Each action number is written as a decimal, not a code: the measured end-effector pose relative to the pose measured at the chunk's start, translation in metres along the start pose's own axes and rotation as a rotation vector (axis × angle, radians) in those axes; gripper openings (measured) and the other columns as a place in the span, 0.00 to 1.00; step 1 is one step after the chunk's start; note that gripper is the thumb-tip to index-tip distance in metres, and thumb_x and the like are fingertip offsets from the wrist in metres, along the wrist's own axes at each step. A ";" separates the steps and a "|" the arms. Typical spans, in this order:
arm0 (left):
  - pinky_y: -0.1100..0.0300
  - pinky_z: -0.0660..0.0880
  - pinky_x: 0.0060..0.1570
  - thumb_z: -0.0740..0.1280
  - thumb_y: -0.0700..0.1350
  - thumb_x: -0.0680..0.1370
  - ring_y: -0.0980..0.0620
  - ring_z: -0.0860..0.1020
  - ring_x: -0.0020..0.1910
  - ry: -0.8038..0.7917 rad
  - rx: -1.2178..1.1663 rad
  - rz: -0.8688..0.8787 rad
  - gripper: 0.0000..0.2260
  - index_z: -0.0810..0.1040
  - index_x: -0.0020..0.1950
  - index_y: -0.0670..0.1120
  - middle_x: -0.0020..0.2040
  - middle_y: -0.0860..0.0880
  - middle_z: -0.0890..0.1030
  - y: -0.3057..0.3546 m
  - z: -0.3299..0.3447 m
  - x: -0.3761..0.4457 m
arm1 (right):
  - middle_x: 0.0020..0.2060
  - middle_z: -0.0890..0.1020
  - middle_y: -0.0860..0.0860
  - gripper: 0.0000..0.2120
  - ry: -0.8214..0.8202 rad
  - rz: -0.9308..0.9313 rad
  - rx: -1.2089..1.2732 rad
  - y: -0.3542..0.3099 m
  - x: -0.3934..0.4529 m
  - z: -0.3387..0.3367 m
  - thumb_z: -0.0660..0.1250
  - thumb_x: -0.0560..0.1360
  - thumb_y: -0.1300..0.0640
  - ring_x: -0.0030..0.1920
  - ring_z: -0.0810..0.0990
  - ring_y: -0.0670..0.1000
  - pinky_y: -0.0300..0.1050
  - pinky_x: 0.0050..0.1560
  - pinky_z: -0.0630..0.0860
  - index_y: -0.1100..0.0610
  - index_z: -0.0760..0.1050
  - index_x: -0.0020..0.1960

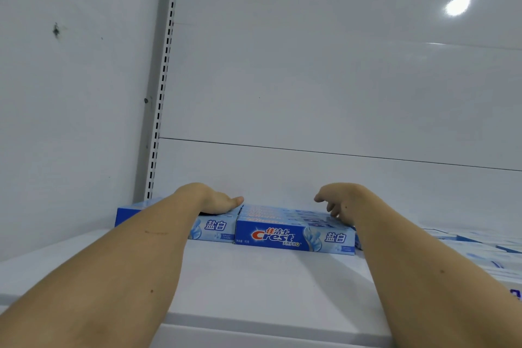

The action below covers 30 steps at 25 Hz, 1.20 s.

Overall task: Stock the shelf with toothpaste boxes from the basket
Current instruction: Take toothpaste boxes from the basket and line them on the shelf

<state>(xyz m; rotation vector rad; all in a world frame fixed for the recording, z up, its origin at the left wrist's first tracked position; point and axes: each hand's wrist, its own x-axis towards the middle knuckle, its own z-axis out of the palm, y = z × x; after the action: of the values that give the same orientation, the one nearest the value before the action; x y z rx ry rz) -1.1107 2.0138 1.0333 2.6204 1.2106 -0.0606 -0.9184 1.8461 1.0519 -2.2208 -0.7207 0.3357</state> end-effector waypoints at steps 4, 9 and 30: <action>0.49 0.61 0.71 0.41 0.70 0.78 0.46 0.73 0.68 0.022 -0.056 0.018 0.36 0.68 0.75 0.51 0.69 0.44 0.75 -0.001 0.005 -0.001 | 0.53 0.74 0.63 0.25 -0.009 -0.017 -0.003 0.002 -0.002 0.004 0.56 0.83 0.54 0.54 0.76 0.60 0.50 0.62 0.72 0.68 0.60 0.74; 0.44 0.57 0.74 0.42 0.77 0.71 0.43 0.65 0.75 0.065 -0.194 0.084 0.44 0.64 0.77 0.50 0.76 0.44 0.66 -0.003 0.008 -0.001 | 0.52 0.74 0.59 0.19 0.094 -0.046 0.058 0.000 -0.006 0.009 0.54 0.82 0.57 0.51 0.76 0.58 0.46 0.50 0.73 0.66 0.65 0.69; 0.52 0.56 0.76 0.58 0.71 0.73 0.55 0.61 0.76 0.153 -0.194 0.642 0.35 0.63 0.77 0.56 0.77 0.57 0.63 0.273 0.102 -0.201 | 0.70 0.71 0.48 0.31 -0.124 -0.512 -0.640 0.189 -0.180 -0.219 0.60 0.76 0.34 0.67 0.71 0.52 0.50 0.66 0.69 0.49 0.67 0.73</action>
<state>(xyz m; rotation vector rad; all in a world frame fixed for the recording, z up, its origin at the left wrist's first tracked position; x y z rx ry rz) -1.0291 1.6694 1.0208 2.7347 0.3381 0.3592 -0.8918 1.5066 1.0626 -2.4827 -1.5981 -0.0285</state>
